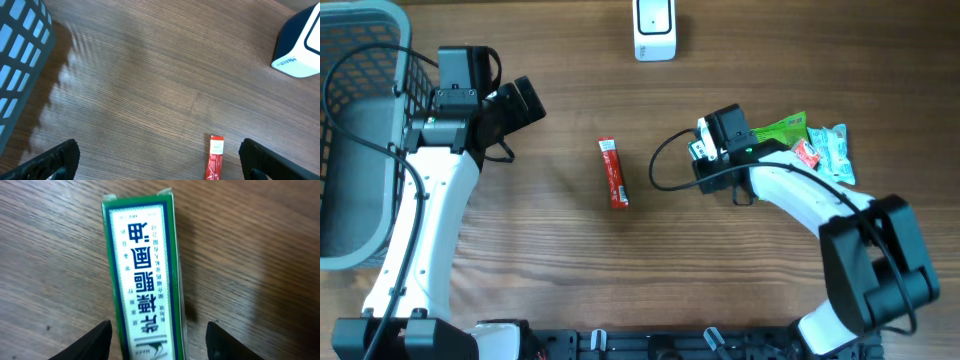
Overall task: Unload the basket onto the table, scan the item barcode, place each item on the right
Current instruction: 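Lift the green box up to the white scanner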
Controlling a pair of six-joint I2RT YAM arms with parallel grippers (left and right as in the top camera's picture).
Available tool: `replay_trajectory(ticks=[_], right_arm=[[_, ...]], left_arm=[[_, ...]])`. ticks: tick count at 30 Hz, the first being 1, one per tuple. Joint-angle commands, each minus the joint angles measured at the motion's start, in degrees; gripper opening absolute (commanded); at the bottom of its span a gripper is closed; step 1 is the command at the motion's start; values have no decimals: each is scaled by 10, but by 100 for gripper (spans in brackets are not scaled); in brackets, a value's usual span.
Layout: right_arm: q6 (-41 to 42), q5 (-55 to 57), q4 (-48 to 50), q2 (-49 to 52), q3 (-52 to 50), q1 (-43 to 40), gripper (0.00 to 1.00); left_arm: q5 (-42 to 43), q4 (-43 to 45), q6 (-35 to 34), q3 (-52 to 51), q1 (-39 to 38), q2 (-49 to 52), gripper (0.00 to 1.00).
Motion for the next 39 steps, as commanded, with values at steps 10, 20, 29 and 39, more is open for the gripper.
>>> replay_trajectory(ticks=[10, 20, 29, 39], right_arm=[[-1, -7, 19, 12, 3, 2, 60], [-1, -11, 43, 13, 1, 2, 49], [0, -11, 40, 14, -3, 2, 39], [-1, -16, 45, 15, -13, 2, 45]], left_arm=[[-8, 1, 7, 4, 3, 3, 100], [-8, 1, 7, 4, 3, 3, 100], [-8, 1, 7, 4, 3, 3, 100], [-8, 1, 7, 4, 3, 3, 100]])
